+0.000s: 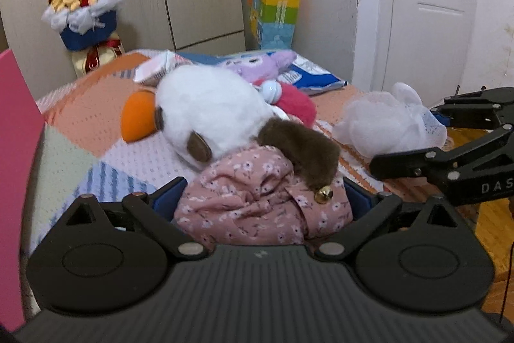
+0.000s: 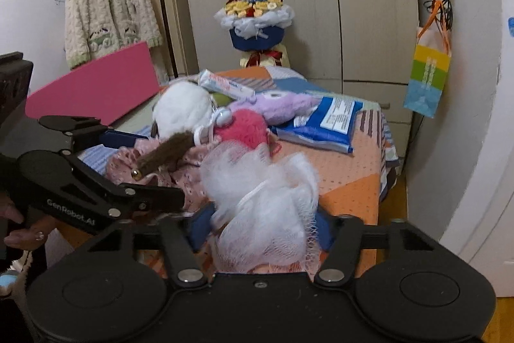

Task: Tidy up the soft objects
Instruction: 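Grasp the pink floral scrunchie with left tool while right tool grasps white mesh puff, then carry the scrunchie and mesh puff over the pink shoebox with both tools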

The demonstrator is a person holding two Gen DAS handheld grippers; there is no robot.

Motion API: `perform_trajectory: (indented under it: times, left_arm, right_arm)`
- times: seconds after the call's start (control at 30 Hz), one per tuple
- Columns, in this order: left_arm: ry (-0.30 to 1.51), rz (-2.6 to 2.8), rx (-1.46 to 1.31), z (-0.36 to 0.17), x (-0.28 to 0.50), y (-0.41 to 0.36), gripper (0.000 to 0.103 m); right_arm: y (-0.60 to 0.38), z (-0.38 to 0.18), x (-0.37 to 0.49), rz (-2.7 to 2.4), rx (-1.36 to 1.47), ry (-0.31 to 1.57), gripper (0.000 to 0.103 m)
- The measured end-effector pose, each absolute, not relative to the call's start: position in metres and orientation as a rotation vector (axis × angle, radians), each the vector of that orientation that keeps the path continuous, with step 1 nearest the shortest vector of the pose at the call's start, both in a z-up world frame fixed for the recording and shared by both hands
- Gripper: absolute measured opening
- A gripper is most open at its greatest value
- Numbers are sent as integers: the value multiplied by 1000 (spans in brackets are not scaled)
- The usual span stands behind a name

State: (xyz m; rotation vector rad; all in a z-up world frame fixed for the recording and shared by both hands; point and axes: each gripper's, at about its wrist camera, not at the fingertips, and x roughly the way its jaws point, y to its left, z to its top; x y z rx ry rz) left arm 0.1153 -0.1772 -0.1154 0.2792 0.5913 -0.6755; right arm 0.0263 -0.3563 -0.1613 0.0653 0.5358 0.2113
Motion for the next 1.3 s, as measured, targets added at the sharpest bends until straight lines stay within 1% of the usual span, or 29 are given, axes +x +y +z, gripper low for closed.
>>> perform_trajectory:
  times: [0.03,0.07,0.1,0.13,0.17,0.2,0.27,0.37,0.47,0.57,1.0,1.3]
  left_arm:
    - [605,-673,272,-116,117,-178,94]
    - [614,-668,257,-115,117,-178,87]
    - [615,-666,249,-114,116,-177,80]
    - [609,-664,244,-113,114,-177,66]
    - [602,-657,246,-112,112,-177,57]
    - [596,-654,249,-112,111,-177,52]
    - [588,-665,243,-113,107,-176,38]
    - [589,-677,214,-111,105,-171,27]
    - [601,-686,196,-109,104,-164,23]
    - [622,-692,186,-104,100,-151,22]
    - [791,-734,161,-75,98,-92,21]
    - [862,-757,143,-57,87,-47,21]
  right_arm:
    - [-357,-162,27,216,76,533,54]
    - [-358,-162,26,214,80,532,50]
    - [-357,-162,26,203,78,531,48]
    - [-355,-162,26,191,77,529,46]
    - [-353,-162,25,178,77,528,43]
    - [-351,-162,24,167,77,528,42]
    - [-345,-162,22,136,74,527,39]
    - [-335,-160,16,99,74,520,36]
    - [-321,-160,9,84,60,514,36]
    - [-314,-158,4,69,69,529,36]
    - [-281,-138,-17,-20,75,652,36]
    - [-252,-118,-24,88,108,752,36]
